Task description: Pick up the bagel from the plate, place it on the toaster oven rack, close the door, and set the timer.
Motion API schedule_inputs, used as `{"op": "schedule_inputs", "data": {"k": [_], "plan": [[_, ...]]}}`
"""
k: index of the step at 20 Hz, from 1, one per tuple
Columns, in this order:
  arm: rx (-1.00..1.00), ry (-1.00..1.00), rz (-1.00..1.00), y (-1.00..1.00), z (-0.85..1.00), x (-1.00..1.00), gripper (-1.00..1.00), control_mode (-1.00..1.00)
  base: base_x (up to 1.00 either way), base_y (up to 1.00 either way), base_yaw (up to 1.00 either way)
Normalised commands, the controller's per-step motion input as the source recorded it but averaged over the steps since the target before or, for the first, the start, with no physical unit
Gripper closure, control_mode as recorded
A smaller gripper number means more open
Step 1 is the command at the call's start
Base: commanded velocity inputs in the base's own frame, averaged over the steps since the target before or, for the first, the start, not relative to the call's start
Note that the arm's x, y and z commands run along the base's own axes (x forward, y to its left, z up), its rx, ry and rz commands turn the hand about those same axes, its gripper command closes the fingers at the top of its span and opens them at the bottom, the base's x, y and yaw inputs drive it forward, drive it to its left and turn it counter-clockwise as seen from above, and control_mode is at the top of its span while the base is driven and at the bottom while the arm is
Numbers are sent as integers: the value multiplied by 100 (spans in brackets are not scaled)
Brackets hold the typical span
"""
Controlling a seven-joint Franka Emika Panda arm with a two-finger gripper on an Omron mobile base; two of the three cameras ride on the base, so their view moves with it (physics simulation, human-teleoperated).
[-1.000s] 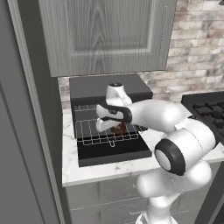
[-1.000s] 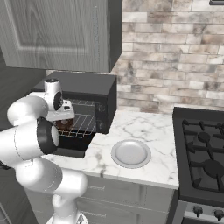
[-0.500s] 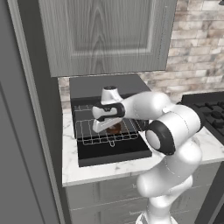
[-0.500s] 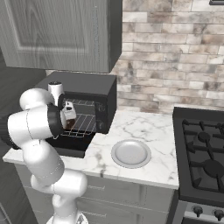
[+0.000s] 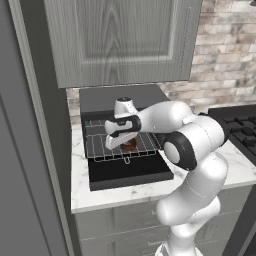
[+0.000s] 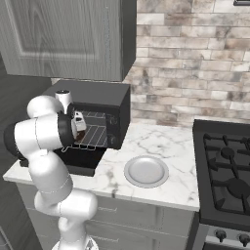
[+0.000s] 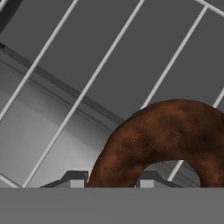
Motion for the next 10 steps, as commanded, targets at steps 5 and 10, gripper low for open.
{"op": "schedule_inputs", "data": {"k": [5, 10], "plan": [[0, -2, 0, 1, -1, -9, -100, -100, 0, 0, 0], [0, -12, 0, 0, 24, -17, -100, -100, 0, 0, 0]]}}
